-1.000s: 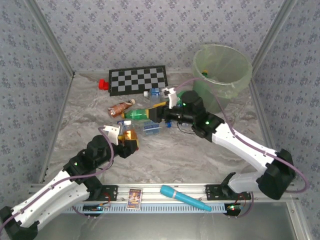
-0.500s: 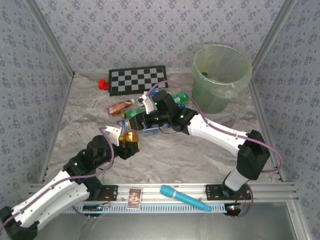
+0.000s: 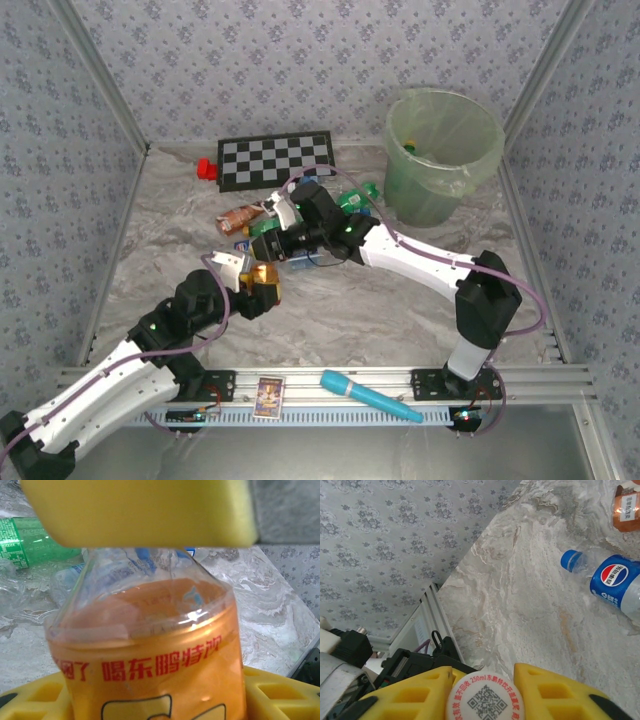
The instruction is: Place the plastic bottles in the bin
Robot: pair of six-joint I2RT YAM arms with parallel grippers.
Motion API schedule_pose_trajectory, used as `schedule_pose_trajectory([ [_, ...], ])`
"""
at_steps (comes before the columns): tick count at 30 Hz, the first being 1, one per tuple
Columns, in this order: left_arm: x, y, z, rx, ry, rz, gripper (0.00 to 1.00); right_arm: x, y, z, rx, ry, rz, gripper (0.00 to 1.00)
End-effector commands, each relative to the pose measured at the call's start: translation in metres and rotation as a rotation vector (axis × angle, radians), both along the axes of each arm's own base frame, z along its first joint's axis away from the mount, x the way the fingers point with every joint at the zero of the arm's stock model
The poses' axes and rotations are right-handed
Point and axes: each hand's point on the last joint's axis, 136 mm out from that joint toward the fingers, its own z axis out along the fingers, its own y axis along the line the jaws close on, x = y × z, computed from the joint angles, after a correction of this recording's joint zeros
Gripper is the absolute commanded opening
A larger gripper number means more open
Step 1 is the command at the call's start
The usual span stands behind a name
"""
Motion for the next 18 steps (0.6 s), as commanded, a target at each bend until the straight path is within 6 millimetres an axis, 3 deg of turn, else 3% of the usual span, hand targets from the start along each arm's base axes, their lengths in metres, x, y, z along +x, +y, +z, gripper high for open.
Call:
schedule_pose_trajectory([
  [1,-0.001,-0.007,0.019,-0.039,-0.042,-0.034,0.62,0.004,-0.001,0.012,0.024,-0.009,-0.006,0.27],
  [3,0.0,-0.006,0.019,-0.037,-0.04,-0.024,0.72,0.009,-0.007,0.015,0.034,-0.019,-0.031,0.25],
  [6,0.002,-0.004,0.022,-0.038,-0.044,-0.003,0.99,0.019,-0.023,0.023,0.045,-0.035,-0.081,0.25],
  [11,0.005,0.004,0.032,-0.051,-0.064,0.043,1.0,0.049,-0.076,0.043,0.029,-0.106,-0.238,0.24],
  [14,0.009,0.011,0.031,-0.064,-0.062,0.094,1.0,0.073,-0.125,0.064,0.007,-0.185,-0.389,0.24],
  [18,0.009,0.01,0.026,-0.088,-0.054,0.097,1.0,0.105,-0.208,0.101,-0.027,-0.31,-0.661,0.2],
])
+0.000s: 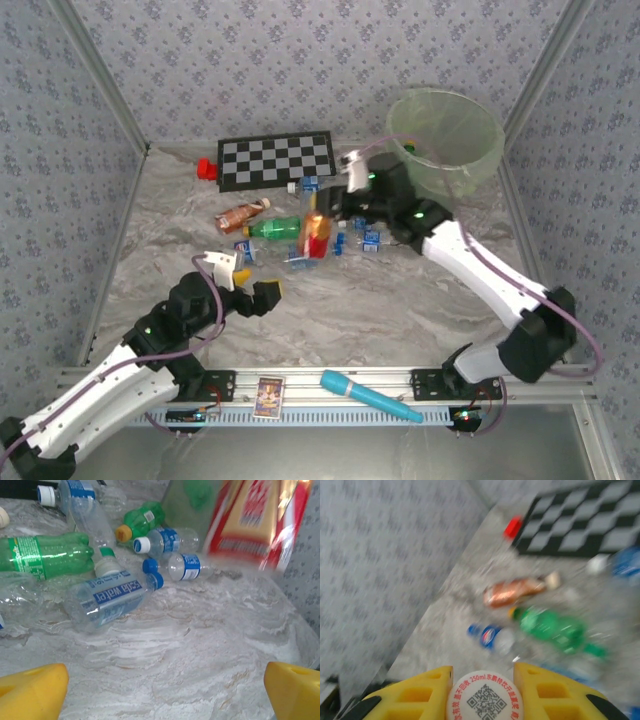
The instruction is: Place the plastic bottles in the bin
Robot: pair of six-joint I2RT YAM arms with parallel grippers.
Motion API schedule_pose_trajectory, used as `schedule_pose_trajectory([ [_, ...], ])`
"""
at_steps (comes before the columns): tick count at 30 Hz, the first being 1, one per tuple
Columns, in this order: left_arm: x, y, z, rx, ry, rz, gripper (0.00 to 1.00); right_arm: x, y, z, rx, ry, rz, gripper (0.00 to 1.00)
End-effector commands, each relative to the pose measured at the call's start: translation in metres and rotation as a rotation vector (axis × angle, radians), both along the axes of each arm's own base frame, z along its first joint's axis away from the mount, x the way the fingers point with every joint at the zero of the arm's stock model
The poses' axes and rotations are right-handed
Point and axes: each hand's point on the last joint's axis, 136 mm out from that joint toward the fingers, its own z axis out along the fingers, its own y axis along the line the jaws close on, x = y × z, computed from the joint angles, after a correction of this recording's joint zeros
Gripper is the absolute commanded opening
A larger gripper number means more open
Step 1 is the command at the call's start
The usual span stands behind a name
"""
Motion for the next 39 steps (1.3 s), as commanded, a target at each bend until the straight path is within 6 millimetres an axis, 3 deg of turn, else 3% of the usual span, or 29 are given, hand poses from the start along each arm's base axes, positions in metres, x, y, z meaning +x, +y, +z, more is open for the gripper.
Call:
schedule_pose_trajectory([
  [1,0.003,0.0,0.013,-0.055,-0.023,0.024,1.0,0.02,-0.071,0.033,-0.049,-0.115,-0.249,0.2],
  [5,0.003,0.001,0.005,-0.046,-0.013,0.031,1.0,0.037,-0.147,0.086,-0.024,-0.248,-0.496,0.2],
  [9,0.002,0.001,0.001,-0.049,-0.006,0.03,1.0,0.047,-0.202,0.135,-0.077,-0.414,-0.707,0.19],
  [13,0.0,0.0,0.002,-0.075,-0.008,0.02,1.0,0.064,-0.247,0.158,-0.181,-0.505,-0.916,0.19],
  [18,-0.002,-0.001,-0.002,-0.102,0.007,0.018,1.0,0.103,-0.288,0.152,-0.247,-0.469,-1.06,0.15],
  [23,-0.004,0.001,-0.001,-0.112,0.008,0.021,1.0,0.141,-0.318,0.141,-0.346,-0.464,-1.139,0.21],
  [29,-0.002,0.007,-0.001,-0.101,0.005,0.048,1.0,0.183,-0.339,0.105,-0.481,-0.375,-1.128,0.22],
  [32,-0.002,0.008,-0.001,-0.095,0.007,0.057,1.0,0.194,-0.341,0.088,-0.499,-0.321,-1.101,0.23],
  [34,-0.002,0.011,-0.002,-0.089,0.01,0.068,1.0,0.199,-0.335,0.078,-0.491,-0.288,-1.065,0.29],
  [35,-0.002,0.011,-0.003,-0.086,0.011,0.071,1.0,0.2,-0.332,0.074,-0.482,-0.265,-1.044,0.37],
  [37,-0.001,0.013,-0.003,-0.082,0.014,0.078,1.0,0.199,-0.328,0.073,-0.446,-0.231,-1.032,0.71],
  [39,-0.001,0.014,-0.004,-0.076,0.017,0.082,1.0,0.195,-0.323,0.076,-0.433,-0.216,-1.028,0.96],
])
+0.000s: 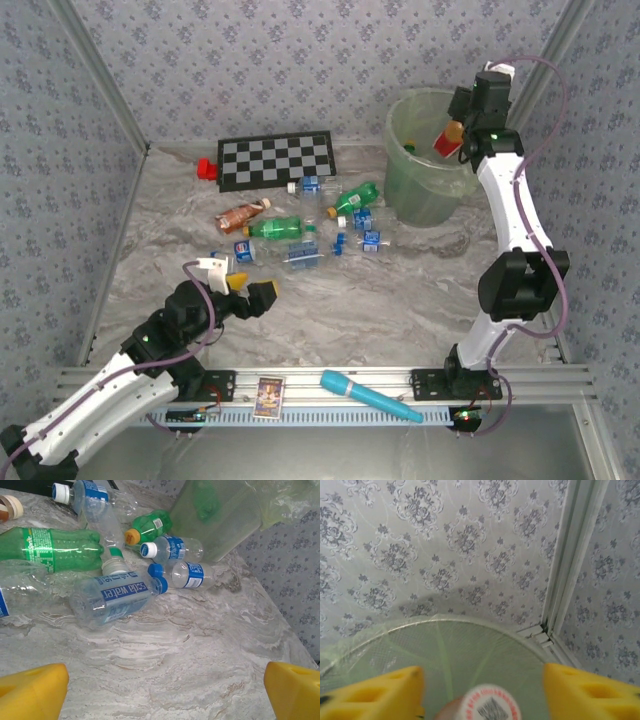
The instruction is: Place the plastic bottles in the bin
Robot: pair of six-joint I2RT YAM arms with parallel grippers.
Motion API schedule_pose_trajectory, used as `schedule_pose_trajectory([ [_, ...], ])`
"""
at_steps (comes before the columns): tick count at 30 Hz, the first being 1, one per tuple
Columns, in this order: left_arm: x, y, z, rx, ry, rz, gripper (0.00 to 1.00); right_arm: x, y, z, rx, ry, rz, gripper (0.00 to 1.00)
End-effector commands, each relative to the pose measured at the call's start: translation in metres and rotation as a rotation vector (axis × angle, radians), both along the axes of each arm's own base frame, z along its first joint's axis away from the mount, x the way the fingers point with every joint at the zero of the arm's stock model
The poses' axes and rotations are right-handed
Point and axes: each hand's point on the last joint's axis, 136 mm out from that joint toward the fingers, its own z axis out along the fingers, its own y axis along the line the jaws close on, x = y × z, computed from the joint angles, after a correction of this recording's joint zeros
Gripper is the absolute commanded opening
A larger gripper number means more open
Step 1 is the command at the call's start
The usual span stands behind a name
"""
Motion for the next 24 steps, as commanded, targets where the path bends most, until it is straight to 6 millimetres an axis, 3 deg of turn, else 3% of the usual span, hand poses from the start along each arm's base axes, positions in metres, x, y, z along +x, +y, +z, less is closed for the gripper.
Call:
schedule_pose_trajectory([
  [1,0.0,0.004,0.004,-0.002,-0.005,0.021,1.0,-0.01,0.014,0.019,0.053,-0.009,0.033,1.0],
  [8,0.003,0.006,-0.005,-0.008,0.025,0.051,1.0,-0.043,0.063,0.046,0.101,-0.088,0.143,1.0],
  [13,0.005,0.011,-0.01,-0.008,0.049,0.091,1.0,-0.08,0.112,0.042,0.136,-0.126,0.274,1.0],
  [19,0.016,0.026,-0.013,0.03,0.083,0.207,1.0,-0.13,0.172,0.011,0.165,-0.146,0.468,1.0],
  [24,0.028,0.034,-0.017,0.087,0.143,0.29,1.0,-0.17,0.233,-0.042,0.154,-0.085,0.696,1.0],
])
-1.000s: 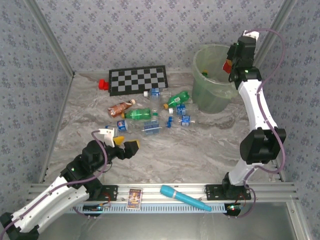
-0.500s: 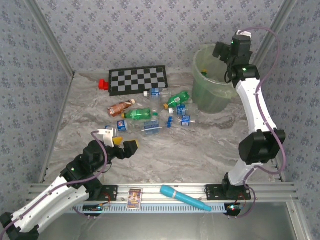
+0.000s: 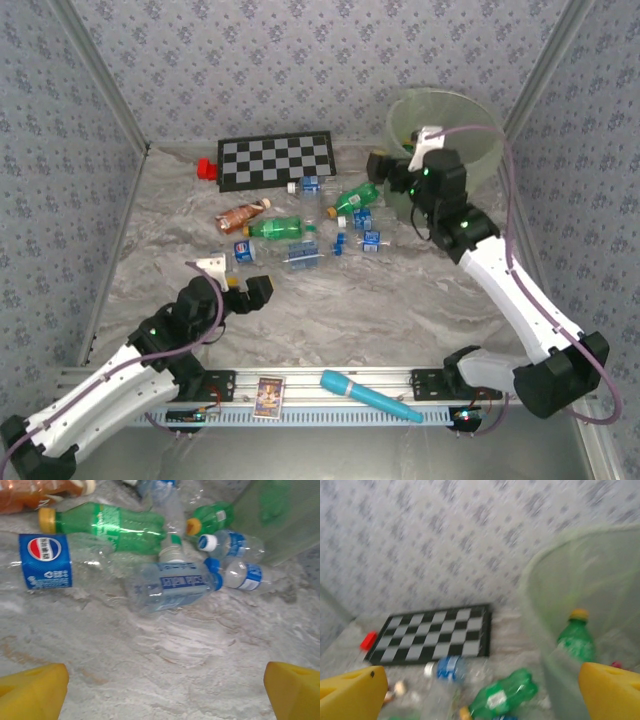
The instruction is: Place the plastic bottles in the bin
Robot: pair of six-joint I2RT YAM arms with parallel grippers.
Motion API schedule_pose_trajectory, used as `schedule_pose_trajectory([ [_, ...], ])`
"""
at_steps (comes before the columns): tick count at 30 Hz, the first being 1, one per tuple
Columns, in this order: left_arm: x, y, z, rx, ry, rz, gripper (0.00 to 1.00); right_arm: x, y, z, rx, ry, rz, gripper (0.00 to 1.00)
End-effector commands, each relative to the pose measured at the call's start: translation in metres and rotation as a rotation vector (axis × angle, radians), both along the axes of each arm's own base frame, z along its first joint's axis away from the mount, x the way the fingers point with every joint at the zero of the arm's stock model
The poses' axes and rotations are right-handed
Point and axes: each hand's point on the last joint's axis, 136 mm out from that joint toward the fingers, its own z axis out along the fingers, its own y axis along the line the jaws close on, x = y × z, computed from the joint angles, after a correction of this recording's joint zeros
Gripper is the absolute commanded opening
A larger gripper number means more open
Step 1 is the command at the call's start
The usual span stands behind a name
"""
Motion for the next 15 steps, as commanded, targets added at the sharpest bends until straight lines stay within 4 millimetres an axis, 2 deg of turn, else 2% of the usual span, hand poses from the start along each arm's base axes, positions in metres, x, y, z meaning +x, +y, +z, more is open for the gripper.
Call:
schedule_pose_trajectory([
  [1,0.013,0.011,0.013,0.004,0.015,0.105,1.0,-0.021,0.039,-0.023,-0.003,-0.015,0.156,1.0],
  [4,0.022,0.016,0.002,0.026,0.077,0.156,1.0,-0.038,0.065,-0.05,-0.04,-0.019,0.253,1.0],
  [6,0.028,0.019,-0.004,0.041,0.117,0.186,1.0,-0.044,0.073,-0.071,-0.069,-0.016,0.281,1.0],
  [9,0.037,0.025,-0.012,0.085,0.16,0.22,1.0,-0.049,0.071,-0.094,-0.065,-0.013,0.283,1.0],
  [15,0.056,0.026,-0.025,0.102,0.236,0.238,1.0,-0.062,0.061,-0.116,-0.019,-0.075,0.274,1.0],
])
